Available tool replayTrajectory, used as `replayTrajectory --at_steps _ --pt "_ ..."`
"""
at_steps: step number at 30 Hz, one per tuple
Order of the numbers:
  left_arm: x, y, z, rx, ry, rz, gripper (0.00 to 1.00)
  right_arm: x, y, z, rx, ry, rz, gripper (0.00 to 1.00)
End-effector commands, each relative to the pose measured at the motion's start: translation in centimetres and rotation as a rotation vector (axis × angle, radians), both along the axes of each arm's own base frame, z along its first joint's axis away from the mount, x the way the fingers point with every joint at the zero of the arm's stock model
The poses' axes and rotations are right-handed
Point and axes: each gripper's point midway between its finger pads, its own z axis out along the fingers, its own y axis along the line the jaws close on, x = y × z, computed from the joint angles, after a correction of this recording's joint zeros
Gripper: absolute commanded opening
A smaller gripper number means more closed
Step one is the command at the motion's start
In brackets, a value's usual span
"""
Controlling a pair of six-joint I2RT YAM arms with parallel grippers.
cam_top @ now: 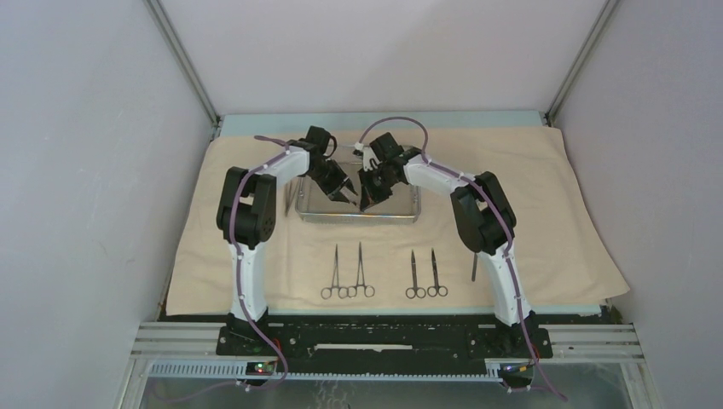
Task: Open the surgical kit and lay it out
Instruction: Pick up the medical item from the container.
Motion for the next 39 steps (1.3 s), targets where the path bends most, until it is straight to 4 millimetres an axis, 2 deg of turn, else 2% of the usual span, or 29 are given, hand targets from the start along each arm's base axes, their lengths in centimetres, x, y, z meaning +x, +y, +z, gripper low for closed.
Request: replayTrajectory --at_steps 1,5,9,10,18,22,25,30,35,39 --pt "-0.6 -1.6 0.9 -0.032 -0.007 -0.017 0.40 1.2 1.4 5.4 0.126 -0.054 -0.006 0.00" --pt "-0.8 -1.6 0.1 -0.005 0.013 -0.012 0.29 1.2 1.6 6.0 0.143 -0.055 -0.003 0.00" --pt "-0.9 -1.8 -0.1 0.003 0.019 -0.011 0.01 1.3 1.9 6.3 0.166 -0.051 -0.002 0.00" --pt "-0.9 -1.8 -0.1 0.003 0.017 -0.009 0.00 1.3 1.9 6.4 0.168 -0.053 -0.002 0.00" --pt "0.4 -1.5 1.9 0.006 -0.069 -0.008 0.00 1.3 1.4 7.0 0.155 -0.067 -0.019 0.00" --pt "1.5 -1.2 3.3 0.019 -0.130 -0.018 0.00 1.4 0.6 8.4 0.154 -0.109 -0.056 0.30" --pt "2.4 -1.2 4.7 0.026 -0.195 -0.038 0.00 1.7 -0.3 10.2 0.171 -0.150 -0.095 0.41" --pt "3.8 -1.2 7.1 0.019 -0.311 -0.057 0.00 2.2 -2.3 12.5 0.176 -0.202 -0.191 0.46" --pt "5.1 -1.3 10.7 -0.007 -0.460 -0.085 0.00 2.4 -3.9 14.2 0.196 -0.236 -0.273 0.46" --pt "5.1 -2.1 14.3 -0.080 -0.599 -0.129 0.00 2.3 -4.9 15.8 0.252 -0.240 -0.318 0.46"
